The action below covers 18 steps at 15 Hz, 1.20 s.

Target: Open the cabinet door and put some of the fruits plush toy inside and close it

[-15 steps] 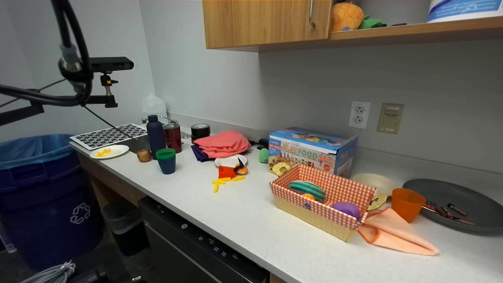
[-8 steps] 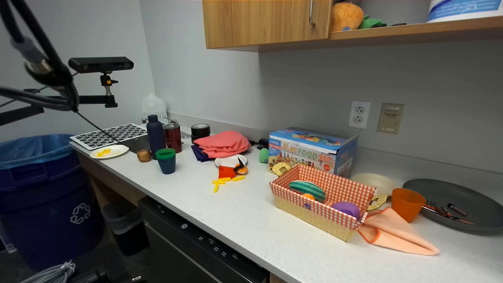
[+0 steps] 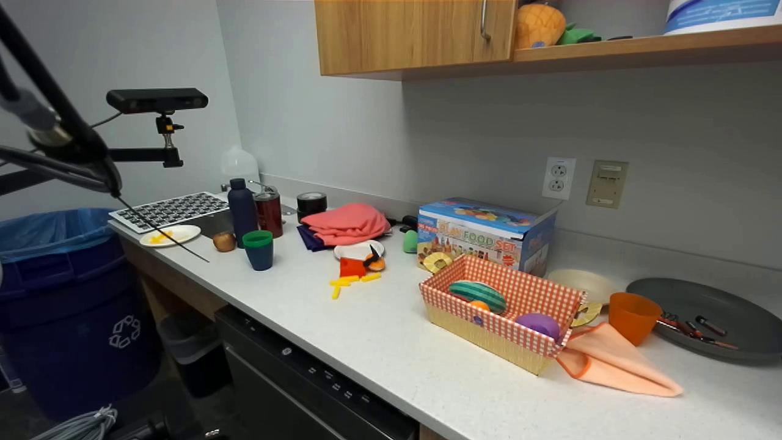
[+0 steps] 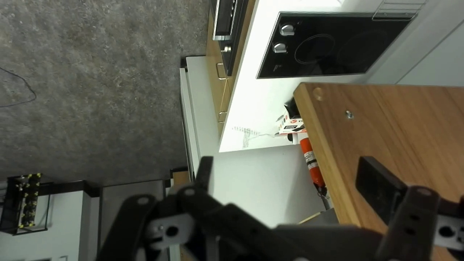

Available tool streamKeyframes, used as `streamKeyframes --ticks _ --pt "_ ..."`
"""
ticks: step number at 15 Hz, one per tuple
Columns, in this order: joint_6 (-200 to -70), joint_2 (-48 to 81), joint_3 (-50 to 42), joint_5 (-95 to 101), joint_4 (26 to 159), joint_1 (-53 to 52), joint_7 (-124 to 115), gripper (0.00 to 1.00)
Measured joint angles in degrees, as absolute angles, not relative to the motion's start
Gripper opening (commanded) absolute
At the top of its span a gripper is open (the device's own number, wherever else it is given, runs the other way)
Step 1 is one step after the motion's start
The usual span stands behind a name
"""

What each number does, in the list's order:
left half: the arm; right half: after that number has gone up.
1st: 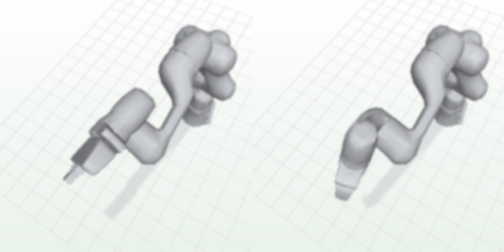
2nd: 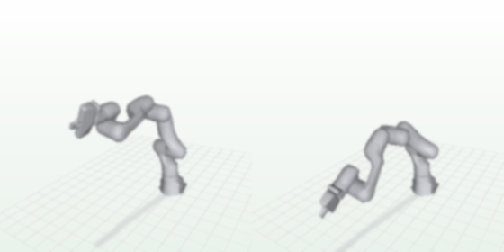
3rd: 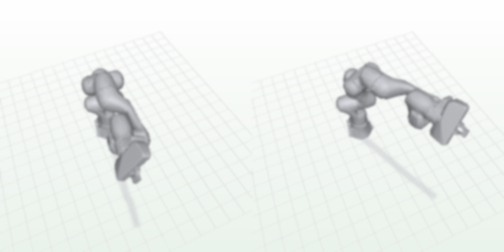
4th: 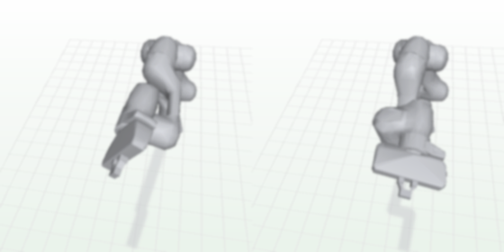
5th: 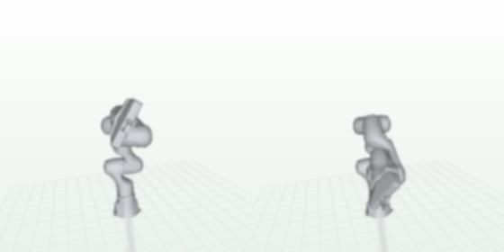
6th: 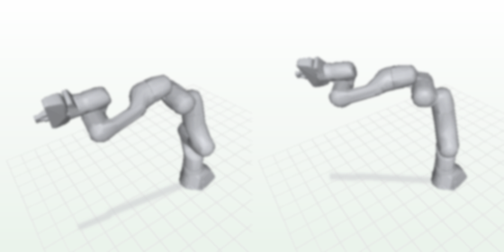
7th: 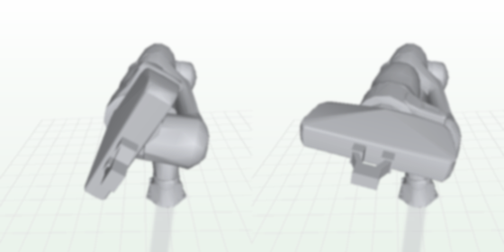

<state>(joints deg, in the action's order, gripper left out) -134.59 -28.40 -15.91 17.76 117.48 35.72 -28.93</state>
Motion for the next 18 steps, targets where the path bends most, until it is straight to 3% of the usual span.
streamKeyframes --ticks 18 --pt "-134.64 -16.17 -13.38 25.73 107.84 44.02 -57.61 1.0"
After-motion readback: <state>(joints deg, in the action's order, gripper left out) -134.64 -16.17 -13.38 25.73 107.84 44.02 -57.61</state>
